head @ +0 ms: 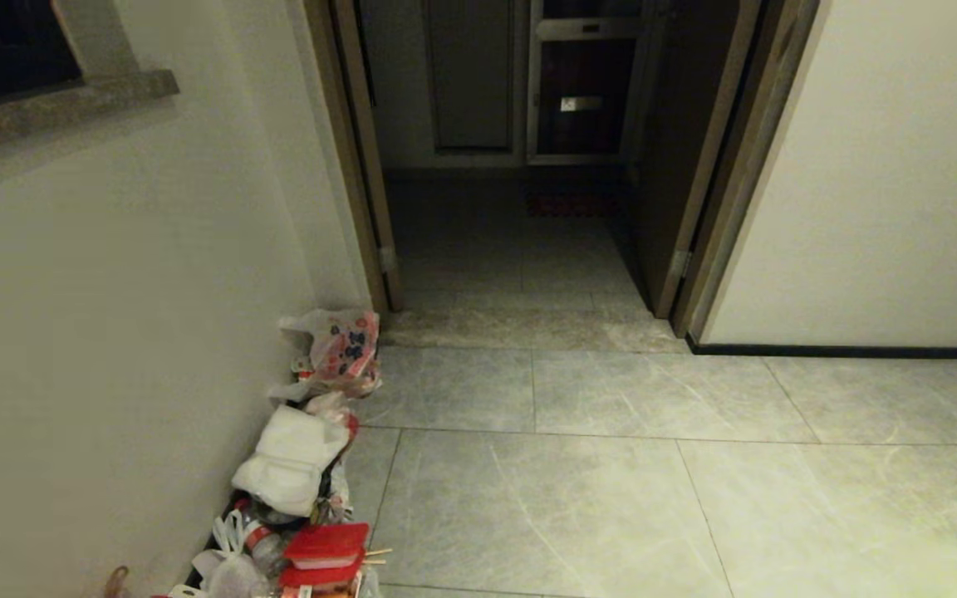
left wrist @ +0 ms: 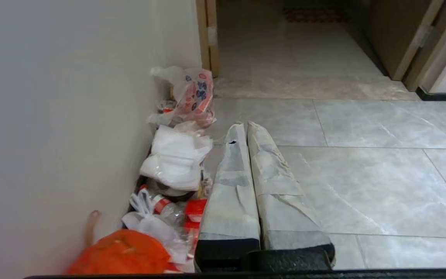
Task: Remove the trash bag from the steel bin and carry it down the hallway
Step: Put the trash bag at the door
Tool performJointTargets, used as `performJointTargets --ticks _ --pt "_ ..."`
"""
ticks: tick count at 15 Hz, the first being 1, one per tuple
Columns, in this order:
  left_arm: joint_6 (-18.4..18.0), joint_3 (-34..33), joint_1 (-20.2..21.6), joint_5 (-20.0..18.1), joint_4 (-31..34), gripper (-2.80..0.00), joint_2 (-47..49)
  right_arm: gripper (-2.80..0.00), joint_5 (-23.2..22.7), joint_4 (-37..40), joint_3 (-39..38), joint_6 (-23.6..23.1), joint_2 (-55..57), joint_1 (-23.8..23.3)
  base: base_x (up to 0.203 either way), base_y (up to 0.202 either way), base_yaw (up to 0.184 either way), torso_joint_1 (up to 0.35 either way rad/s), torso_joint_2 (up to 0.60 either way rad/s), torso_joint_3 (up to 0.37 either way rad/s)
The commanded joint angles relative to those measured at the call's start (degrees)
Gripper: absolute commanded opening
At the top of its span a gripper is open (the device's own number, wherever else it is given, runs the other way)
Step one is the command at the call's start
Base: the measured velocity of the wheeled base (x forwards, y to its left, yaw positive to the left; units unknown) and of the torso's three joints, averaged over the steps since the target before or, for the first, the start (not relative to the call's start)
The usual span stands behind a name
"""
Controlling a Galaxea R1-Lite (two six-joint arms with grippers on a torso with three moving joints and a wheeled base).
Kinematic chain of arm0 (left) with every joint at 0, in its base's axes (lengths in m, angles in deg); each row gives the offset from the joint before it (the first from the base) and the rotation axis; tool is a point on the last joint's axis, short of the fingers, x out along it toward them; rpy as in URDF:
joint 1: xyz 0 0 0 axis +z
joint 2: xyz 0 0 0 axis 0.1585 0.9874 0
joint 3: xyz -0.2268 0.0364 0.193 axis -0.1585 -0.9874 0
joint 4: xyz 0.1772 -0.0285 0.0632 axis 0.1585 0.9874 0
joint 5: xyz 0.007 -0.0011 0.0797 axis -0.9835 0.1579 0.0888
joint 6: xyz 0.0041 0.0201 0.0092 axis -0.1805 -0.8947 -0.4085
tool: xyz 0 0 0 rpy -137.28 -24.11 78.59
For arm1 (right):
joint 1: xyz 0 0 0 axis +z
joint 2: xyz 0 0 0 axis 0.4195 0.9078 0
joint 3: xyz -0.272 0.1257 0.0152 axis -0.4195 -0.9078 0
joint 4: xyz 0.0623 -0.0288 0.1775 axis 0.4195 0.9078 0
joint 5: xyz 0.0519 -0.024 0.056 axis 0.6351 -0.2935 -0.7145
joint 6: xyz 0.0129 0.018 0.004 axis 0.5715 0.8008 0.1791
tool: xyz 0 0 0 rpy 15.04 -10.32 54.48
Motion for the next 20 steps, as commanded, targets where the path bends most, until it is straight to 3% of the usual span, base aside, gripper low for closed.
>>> performJointTargets --ticks 1,5,14,20 --pt "0.04 -0.11 -0.07 0.04 0.03 -2.8 0.0 -2.8 -0.02 0.01 -0.18 0.02 -0.1 -0.09 0.0 -0.208 -0.007 0.004 0.0 0.004" --pt "-0.14 -0.11 -0.07 0.04 0.03 -2.8 0.0 -2.8 -0.02 0.01 -0.18 -0.07 -0.01 -0.09 0.0 -0.123 -0.003 -0.001 0.0 0.002" --pt "-0.14 -0.11 -0.07 0.04 0.03 -2.8 -0.09 -2.8 0.06 0.01 -0.18 -0.16 -0.01 -0.09 0.0 0.0 0.0 0.0 0.0 0.0" --pt "-0.14 -0.11 -0.07 0.04 0.03 -2.8 -0.09 -2.8 0.06 0.01 -0.18 -0.16 -0.01 -0.09 -0.001 -0.011 0.153 0.002 0.0 0.004"
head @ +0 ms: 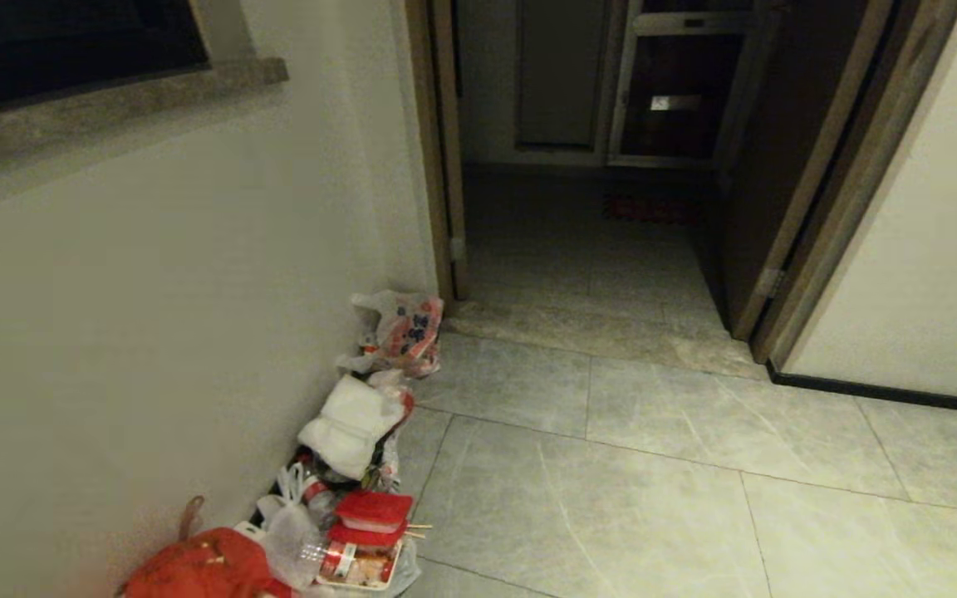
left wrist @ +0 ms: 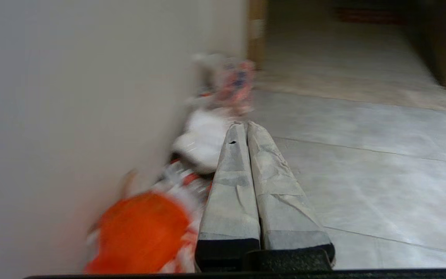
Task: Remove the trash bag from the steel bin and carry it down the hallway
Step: Put the trash bag at the door
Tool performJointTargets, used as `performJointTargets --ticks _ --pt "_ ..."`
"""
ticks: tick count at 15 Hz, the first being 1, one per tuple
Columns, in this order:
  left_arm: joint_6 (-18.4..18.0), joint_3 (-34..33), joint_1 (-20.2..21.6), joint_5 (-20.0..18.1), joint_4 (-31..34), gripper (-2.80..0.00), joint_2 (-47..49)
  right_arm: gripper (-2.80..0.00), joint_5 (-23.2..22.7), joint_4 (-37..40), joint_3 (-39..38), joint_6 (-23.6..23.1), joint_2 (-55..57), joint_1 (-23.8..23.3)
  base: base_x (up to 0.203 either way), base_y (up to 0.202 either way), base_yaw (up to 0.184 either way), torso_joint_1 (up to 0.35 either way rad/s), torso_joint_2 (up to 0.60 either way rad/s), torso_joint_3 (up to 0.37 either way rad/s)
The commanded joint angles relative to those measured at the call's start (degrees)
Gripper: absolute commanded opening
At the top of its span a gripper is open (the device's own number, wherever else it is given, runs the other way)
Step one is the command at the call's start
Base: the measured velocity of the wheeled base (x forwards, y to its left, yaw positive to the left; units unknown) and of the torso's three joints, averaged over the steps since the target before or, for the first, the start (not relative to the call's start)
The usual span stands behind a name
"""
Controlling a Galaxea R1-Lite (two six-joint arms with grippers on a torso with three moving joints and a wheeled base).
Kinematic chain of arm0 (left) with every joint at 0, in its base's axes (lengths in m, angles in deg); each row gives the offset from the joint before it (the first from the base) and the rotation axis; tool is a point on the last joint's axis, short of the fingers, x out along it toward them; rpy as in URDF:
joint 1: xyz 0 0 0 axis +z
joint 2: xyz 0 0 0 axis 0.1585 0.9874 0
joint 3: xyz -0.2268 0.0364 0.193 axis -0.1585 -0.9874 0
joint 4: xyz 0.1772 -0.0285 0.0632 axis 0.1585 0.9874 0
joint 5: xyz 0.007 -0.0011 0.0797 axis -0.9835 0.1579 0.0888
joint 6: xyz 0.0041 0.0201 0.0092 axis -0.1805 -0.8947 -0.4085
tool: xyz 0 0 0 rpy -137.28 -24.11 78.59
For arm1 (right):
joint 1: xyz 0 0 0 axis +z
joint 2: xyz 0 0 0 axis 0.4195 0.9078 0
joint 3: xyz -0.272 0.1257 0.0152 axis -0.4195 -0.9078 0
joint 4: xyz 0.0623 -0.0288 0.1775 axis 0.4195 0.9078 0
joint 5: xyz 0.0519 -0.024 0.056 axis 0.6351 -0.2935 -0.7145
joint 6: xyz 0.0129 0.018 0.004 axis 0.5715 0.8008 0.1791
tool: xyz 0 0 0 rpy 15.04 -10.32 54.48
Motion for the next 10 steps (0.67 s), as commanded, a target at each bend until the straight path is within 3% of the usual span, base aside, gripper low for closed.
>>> performJointTargets --ticks 1,10 --pt "0.02 -0.09 0.04 -0.06 0.02 -2.8 0.0 -2.8 0.02 -0.06 -0.18 -0.06 -0.01 0.03 -0.004 -0.006 0.173 0.002 0.0 0.004" --pt "0.02 -0.09 0.04 0.02 0.02 -2.8 -0.09 -2.8 0.02 -0.06 -0.18 -0.06 -0.01 0.03 0.001 -0.008 0.166 0.003 0.0 0.002"
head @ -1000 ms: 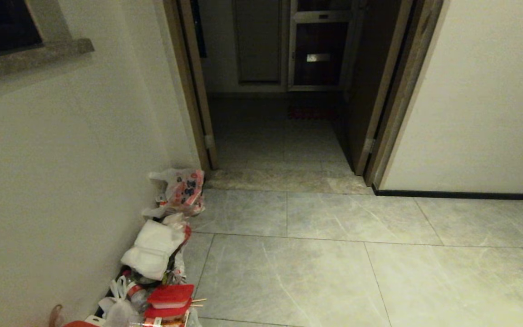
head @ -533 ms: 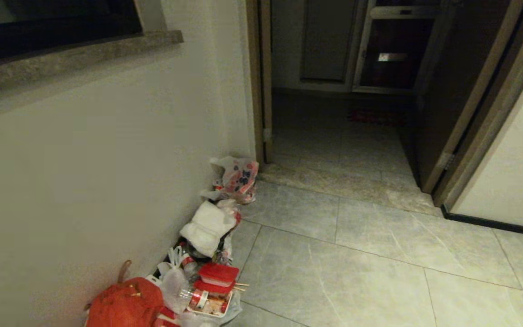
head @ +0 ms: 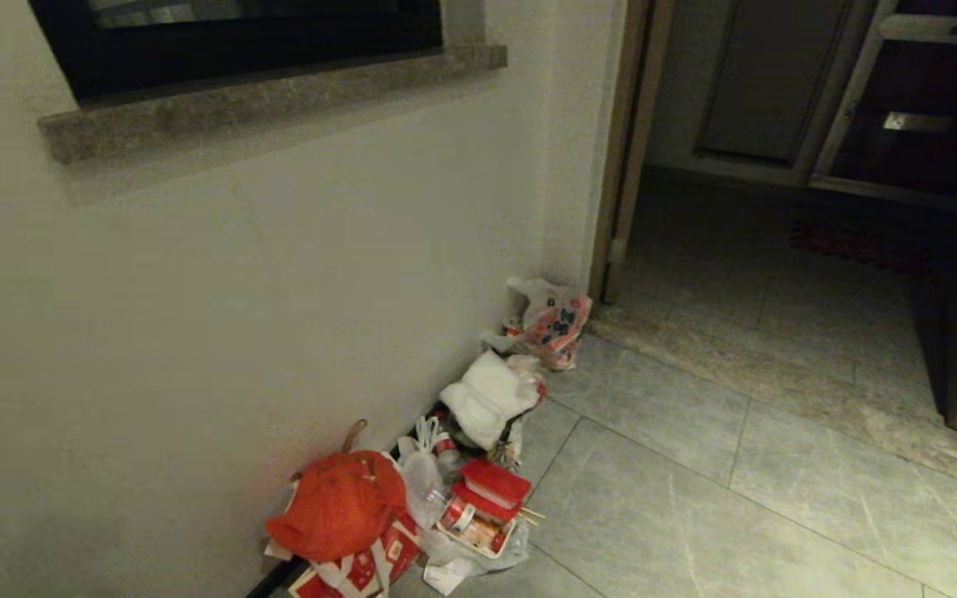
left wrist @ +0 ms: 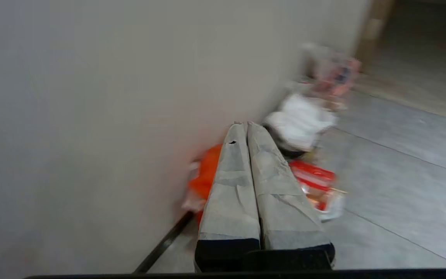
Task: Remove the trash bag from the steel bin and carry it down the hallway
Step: Put the trash bag at the door
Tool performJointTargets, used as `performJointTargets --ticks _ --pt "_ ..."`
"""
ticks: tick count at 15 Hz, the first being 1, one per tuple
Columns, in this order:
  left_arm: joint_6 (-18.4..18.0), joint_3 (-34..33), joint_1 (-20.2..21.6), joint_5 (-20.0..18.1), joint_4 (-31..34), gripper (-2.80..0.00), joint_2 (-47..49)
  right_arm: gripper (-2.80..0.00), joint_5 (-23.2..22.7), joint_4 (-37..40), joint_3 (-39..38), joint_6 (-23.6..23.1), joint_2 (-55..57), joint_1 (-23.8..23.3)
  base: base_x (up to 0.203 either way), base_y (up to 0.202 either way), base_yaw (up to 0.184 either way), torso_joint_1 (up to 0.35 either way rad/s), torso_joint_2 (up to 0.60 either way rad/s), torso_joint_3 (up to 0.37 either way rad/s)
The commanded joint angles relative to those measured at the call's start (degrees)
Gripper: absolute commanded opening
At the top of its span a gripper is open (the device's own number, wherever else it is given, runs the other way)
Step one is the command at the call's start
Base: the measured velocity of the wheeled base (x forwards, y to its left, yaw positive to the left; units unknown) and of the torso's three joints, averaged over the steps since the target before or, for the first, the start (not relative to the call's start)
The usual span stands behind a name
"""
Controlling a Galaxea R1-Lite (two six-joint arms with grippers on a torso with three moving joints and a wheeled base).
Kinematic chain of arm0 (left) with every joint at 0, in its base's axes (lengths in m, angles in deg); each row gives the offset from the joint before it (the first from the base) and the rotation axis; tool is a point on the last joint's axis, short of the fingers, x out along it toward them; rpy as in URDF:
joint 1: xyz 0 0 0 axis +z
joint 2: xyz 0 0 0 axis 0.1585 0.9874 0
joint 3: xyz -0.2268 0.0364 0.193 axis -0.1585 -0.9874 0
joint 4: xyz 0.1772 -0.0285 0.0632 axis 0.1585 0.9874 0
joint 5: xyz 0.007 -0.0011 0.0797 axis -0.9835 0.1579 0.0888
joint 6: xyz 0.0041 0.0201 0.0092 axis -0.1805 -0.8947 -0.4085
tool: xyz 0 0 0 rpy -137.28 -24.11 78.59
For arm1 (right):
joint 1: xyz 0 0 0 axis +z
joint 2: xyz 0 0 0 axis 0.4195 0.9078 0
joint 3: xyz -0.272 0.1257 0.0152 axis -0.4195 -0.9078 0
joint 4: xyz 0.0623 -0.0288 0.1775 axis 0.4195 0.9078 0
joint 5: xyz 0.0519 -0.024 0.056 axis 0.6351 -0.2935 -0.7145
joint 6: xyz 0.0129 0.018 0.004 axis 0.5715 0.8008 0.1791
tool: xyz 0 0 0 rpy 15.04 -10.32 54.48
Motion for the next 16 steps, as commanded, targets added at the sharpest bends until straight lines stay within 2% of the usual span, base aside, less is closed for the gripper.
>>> performJointTargets --ticks 1,11,16 --pt "0.04 -0.09 -0.02 0.0 0.05 -2.8 0.0 -2.8 0.04 -0.04 -0.2 0.02 -0.01 -0.04 0.0 -0.008 0.087 -0.002 0.0 0.004" --pt "0.04 -0.09 -0.02 0.0 0.05 -2.8 -0.09 -2.8 -0.13 0.07 -0.26 -0.53 -0.07 0.02 0.0 0.0 0.0 0.0 0.0 0.0" --pt "0.13 -0.09 -0.02 0.0 0.05 -2.8 -0.06 -2.8 -0.11 0.05 -0.25 -0.82 -0.01 0.05 0.0 0.0 0.0 0.063 -0.32 -0.257"
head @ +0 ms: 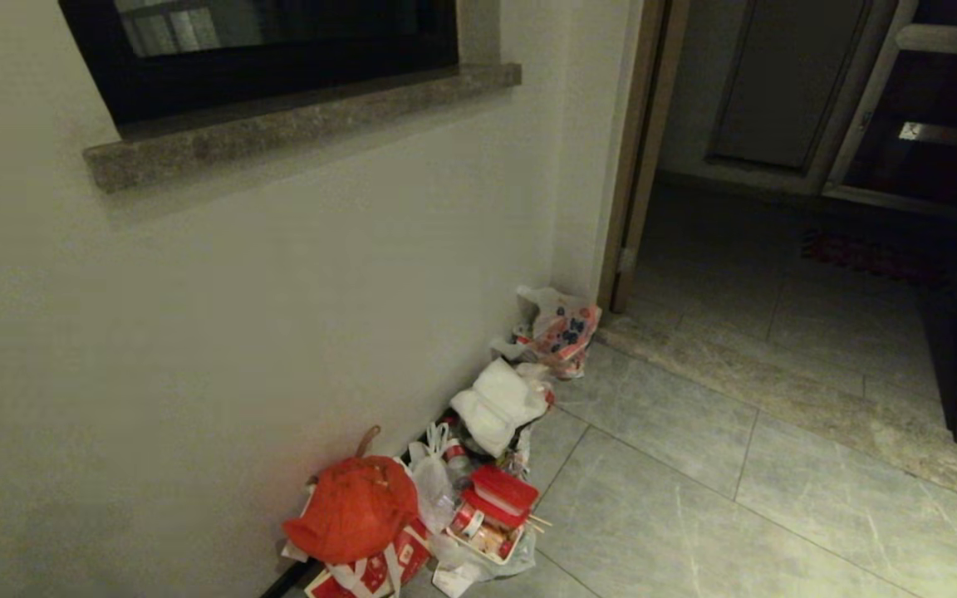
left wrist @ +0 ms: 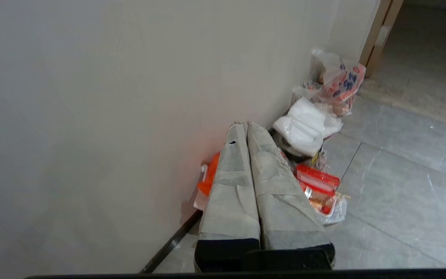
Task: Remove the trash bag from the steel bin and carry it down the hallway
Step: Put the trash bag at the door
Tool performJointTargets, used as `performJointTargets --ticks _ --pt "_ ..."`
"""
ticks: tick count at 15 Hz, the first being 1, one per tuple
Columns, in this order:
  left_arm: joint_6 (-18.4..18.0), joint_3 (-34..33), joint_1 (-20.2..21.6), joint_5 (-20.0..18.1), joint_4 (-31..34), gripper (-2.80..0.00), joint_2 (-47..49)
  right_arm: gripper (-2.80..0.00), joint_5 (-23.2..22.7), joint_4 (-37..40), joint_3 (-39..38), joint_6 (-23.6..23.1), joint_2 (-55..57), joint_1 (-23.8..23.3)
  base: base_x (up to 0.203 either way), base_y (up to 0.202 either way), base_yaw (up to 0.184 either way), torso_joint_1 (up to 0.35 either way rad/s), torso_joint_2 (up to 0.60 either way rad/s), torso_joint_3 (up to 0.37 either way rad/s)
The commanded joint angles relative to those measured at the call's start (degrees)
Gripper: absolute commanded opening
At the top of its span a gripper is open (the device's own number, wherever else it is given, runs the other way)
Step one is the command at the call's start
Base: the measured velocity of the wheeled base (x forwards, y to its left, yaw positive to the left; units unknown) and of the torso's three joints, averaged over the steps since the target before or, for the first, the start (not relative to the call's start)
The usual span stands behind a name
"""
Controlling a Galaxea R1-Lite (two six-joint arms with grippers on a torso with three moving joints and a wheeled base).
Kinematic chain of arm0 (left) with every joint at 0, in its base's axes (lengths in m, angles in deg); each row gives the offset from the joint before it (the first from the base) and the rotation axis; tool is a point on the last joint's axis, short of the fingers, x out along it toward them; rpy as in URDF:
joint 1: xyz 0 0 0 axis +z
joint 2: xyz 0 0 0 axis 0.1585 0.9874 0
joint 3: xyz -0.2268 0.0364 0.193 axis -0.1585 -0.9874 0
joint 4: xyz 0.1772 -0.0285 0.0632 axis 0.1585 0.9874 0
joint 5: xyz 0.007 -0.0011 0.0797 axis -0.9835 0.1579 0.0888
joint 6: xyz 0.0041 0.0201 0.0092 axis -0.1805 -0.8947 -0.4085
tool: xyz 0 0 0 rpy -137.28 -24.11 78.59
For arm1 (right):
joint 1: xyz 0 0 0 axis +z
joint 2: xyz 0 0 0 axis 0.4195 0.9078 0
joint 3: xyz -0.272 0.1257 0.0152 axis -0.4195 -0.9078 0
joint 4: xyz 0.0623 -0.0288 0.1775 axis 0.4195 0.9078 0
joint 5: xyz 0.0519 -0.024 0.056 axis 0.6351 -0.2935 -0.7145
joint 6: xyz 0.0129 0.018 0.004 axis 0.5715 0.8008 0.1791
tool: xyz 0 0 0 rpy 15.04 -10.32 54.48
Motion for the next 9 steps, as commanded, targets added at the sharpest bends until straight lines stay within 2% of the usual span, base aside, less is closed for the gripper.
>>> performJointTargets --ticks 1,5,9 --pt "0.04 -0.09 -0.02 0.05 0.0 -2.8 0.0 -2.8 0.18 -0.02 -0.18 0.2 -0.01 0.02 0.0 0.0 0.0 0.136 -0.45 -0.322" --pt "0.04 -0.09 -0.02 0.05 0.0 -2.8 0.0 -2.8 -0.08 -0.01 -0.26 -0.06 -0.1 0.02 0.0 0.0 0.0 0.127 -0.42 -0.295" --pt "0.04 -0.09 -0.02 0.05 0.0 -2.8 -0.09 -2.8 0.09 0.07 -0.18 0.55 -0.1 -0.03 0.0 0.0 0.0 0.027 -0.08 -0.053"
